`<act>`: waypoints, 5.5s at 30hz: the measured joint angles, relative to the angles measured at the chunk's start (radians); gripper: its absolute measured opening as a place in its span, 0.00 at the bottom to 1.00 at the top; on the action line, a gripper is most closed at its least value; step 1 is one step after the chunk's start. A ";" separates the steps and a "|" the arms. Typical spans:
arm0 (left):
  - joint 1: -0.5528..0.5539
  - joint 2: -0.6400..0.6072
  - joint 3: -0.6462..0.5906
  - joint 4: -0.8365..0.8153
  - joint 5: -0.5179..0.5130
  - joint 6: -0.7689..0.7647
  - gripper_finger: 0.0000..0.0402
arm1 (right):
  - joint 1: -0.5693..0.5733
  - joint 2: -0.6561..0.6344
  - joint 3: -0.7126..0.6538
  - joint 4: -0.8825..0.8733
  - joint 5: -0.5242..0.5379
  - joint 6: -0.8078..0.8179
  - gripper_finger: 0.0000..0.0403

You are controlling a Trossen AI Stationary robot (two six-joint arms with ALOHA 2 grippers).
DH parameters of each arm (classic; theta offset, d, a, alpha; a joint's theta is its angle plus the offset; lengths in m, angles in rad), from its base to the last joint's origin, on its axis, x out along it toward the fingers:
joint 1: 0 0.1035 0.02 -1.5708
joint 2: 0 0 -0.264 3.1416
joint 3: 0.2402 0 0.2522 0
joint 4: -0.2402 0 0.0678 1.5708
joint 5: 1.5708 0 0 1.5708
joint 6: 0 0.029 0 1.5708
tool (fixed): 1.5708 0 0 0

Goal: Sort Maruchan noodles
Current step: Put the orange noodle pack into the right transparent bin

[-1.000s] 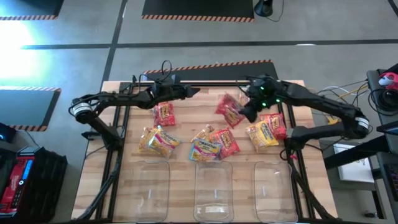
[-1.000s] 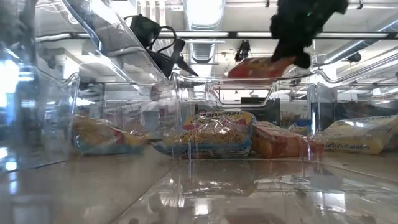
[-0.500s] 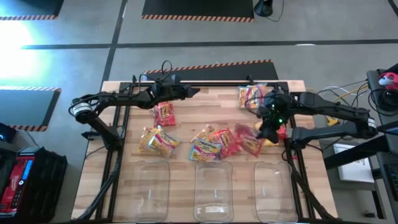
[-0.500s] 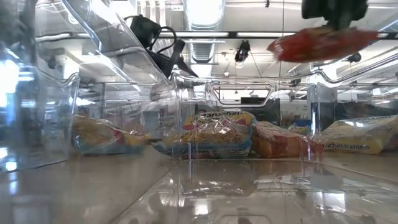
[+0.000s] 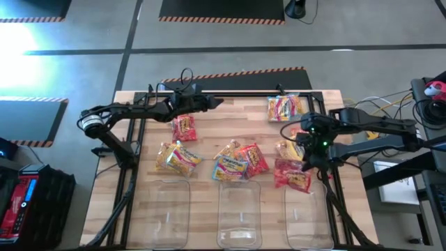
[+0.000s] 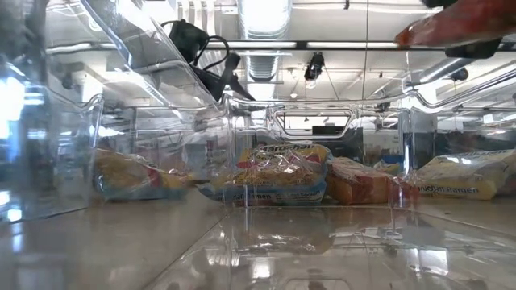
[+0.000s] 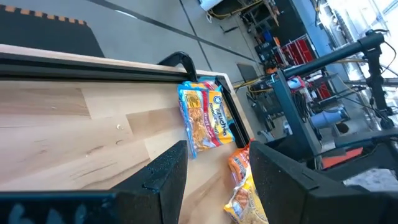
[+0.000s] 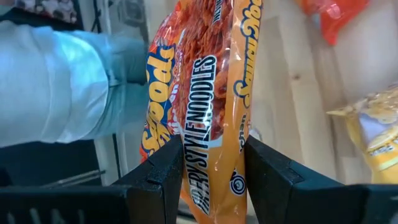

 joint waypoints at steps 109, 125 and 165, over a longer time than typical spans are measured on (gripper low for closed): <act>-0.026 0.000 0.000 -0.062 0.018 0.032 0.39 | 0.906 0.357 0.153 -0.107 0.638 0.774 0.43; -0.174 0.000 0.000 -0.063 0.131 0.056 0.39 | 0.739 0.267 0.168 -0.083 1.188 1.037 0.42; -0.355 0.170 0.124 -0.234 0.183 0.171 0.39 | 0.011 0.291 -0.252 0.672 0.577 0.671 0.42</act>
